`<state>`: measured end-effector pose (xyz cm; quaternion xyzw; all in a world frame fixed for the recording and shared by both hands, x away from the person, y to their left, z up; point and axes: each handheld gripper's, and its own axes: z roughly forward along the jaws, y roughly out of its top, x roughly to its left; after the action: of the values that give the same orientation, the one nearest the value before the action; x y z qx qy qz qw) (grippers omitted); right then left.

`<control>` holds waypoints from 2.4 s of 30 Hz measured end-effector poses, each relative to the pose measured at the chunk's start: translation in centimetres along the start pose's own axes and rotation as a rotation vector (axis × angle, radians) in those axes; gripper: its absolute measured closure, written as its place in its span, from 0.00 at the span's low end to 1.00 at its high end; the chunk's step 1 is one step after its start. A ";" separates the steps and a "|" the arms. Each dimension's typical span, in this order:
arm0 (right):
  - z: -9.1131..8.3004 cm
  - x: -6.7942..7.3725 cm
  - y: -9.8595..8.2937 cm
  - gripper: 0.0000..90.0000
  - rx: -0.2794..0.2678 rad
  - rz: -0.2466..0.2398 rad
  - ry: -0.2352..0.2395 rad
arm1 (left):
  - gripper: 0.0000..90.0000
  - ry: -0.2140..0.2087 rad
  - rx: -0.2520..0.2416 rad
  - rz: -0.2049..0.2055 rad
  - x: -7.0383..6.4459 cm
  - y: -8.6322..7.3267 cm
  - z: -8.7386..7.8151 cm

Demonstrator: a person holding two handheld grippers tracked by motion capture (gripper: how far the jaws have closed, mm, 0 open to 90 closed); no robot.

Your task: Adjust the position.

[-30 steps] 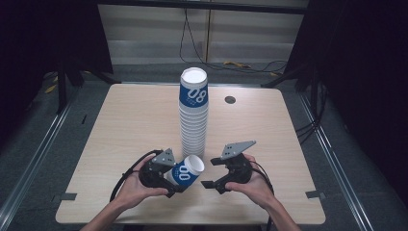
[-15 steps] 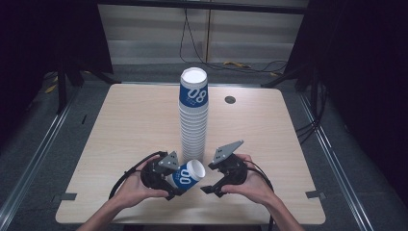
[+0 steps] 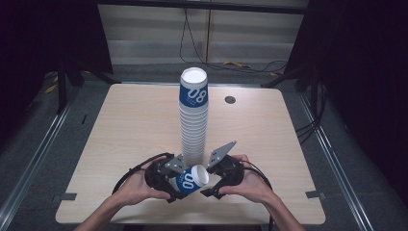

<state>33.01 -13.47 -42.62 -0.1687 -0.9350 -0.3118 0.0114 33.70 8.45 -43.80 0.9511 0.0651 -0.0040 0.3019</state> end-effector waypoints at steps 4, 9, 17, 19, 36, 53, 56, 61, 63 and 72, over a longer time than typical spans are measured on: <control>0.2 0.2 0.2 0.21 0.015 -0.011 0.002 | 0.20 0.011 0.023 0.019 -0.2 0.3 0.4; 0.2 0.5 0.6 0.22 0.026 -0.031 -0.016 | 0.21 0.022 0.041 0.040 -0.4 0.6 0.7; 0.6 0.7 1.2 0.21 0.056 -0.050 0.027 | 0.21 0.027 0.053 0.055 -1.4 1.1 1.3; 0.8 0.9 1.3 0.22 0.052 -0.035 0.030 | 0.21 0.017 0.074 0.074 -1.3 1.2 1.3; 0.8 1.3 1.3 0.31 0.068 -0.088 0.062 | 0.20 0.016 0.074 0.122 -1.9 1.6 1.6; 0.8 1.0 0.7 0.32 0.069 -0.081 0.071 | 0.18 0.001 -0.013 0.081 -1.0 0.7 0.0; 0.6 0.8 0.5 0.32 0.067 -0.080 0.061 | 0.20 -0.003 -0.058 0.043 -0.8 0.4 -0.7; 0.2 0.4 -0.1 0.32 0.042 -0.039 0.046 | 0.21 0.010 -0.157 -0.002 -0.3 -0.2 -1.8; 0.1 0.3 -0.3 0.32 0.044 -0.027 0.040 | 0.20 0.007 -0.176 -0.014 -0.2 -0.6 -2.2; -0.3 -0.4 -1.4 0.32 -0.035 0.063 0.023 | 0.18 0.004 -0.284 -0.062 0.4 -2.0 -3.9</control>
<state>32.94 -14.87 -43.27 -0.1947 -0.9234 -0.3295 0.0291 33.68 12.38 -41.79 0.8964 0.0949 -0.0024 0.4330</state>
